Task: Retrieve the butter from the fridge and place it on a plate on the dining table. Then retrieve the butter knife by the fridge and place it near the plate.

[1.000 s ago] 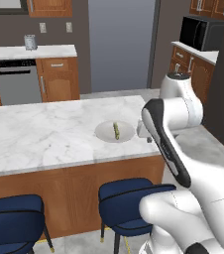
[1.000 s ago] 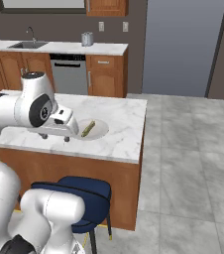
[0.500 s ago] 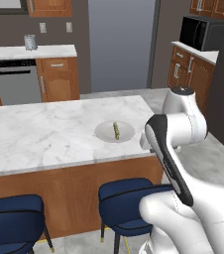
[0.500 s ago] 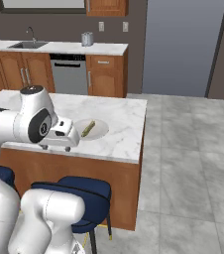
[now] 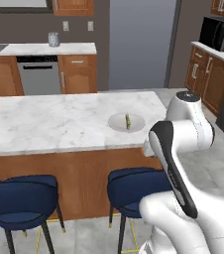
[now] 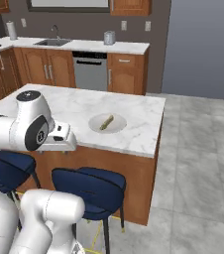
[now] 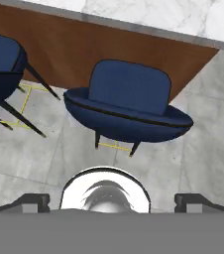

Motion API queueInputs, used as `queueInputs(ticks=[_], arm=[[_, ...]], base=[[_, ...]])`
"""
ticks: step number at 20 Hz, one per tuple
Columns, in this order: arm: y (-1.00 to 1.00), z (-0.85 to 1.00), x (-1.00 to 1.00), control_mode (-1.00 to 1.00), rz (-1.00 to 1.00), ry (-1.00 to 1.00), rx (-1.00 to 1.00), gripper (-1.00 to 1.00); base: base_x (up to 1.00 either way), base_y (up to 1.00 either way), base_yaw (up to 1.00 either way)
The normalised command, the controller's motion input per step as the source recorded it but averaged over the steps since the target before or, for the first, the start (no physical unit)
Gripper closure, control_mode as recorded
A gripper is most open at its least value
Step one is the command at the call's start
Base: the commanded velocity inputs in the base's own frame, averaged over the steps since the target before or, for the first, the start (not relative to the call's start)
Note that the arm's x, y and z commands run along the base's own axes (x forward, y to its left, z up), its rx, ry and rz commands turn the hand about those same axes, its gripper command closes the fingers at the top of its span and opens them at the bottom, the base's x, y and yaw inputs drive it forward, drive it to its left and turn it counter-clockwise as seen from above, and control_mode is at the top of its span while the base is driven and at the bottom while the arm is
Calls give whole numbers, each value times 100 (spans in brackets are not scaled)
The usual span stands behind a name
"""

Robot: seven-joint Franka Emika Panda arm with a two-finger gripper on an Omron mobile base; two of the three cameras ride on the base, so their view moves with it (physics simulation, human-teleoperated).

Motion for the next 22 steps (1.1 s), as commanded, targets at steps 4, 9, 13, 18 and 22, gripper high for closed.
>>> queueInputs(ticks=[4, 9, 13, 18, 22], arm=[[0, 0, 0, 100, 0, 0, 0, -100], [0, 0, 0, 100, 0, 0, 0, -100], [0, 0, 0, 100, 0, 0, 0, -100], [0, 0, 0, 100, 0, 0, 0, -100], [0, 0, 0, 100, 0, 0, 0, -100]], base=[[-93, 63, 41], [-84, 75, 54], [-24, 98, 72], [-13, 100, 78], [-8, 100, 77]])
